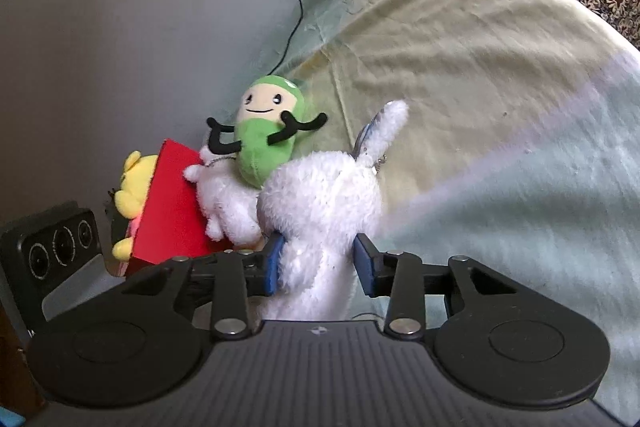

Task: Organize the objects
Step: 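Lift the white plush with the right gripper and carry it to the red box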

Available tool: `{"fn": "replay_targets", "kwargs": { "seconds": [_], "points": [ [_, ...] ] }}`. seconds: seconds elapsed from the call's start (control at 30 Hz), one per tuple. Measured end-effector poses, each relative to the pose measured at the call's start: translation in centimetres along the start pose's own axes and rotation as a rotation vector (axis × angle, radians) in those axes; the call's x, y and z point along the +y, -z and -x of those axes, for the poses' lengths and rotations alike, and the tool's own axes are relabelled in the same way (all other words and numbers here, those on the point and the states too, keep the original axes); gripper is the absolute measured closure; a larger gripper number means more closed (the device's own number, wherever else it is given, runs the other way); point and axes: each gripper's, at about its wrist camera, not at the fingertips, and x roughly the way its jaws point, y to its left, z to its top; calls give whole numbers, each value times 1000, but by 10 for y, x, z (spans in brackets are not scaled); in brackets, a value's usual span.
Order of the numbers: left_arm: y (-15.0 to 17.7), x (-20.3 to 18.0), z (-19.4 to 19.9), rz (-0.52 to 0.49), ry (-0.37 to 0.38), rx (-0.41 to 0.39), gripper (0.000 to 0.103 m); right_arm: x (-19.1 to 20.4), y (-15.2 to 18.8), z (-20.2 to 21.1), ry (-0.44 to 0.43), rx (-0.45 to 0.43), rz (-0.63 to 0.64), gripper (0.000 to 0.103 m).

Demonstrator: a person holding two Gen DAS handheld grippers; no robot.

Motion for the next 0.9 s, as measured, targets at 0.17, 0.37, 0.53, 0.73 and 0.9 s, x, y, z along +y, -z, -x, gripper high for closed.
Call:
{"fn": "replay_targets", "kwargs": {
  "seconds": [0.17, 0.37, 0.53, 0.73, 0.9],
  "points": [
    [6, -3, 20, -5, -21, -42, 21, 20, 3, 0, -27, -11, 46, 63],
    [18, 8, 64, 29, -41, -131, 21, 56, 10, -5, -88, -17, 113, 63],
    [33, 21, 108, 47, -80, -223, 21, 93, 17, -13, -149, -24, 168, 63],
    [50, 40, 163, 73, -107, -326, 21, 139, 27, -25, -218, -38, 228, 63],
    [66, 53, 203, 60, -145, -396, 21, 173, 33, -38, -259, -51, 273, 63]
  ]
}}
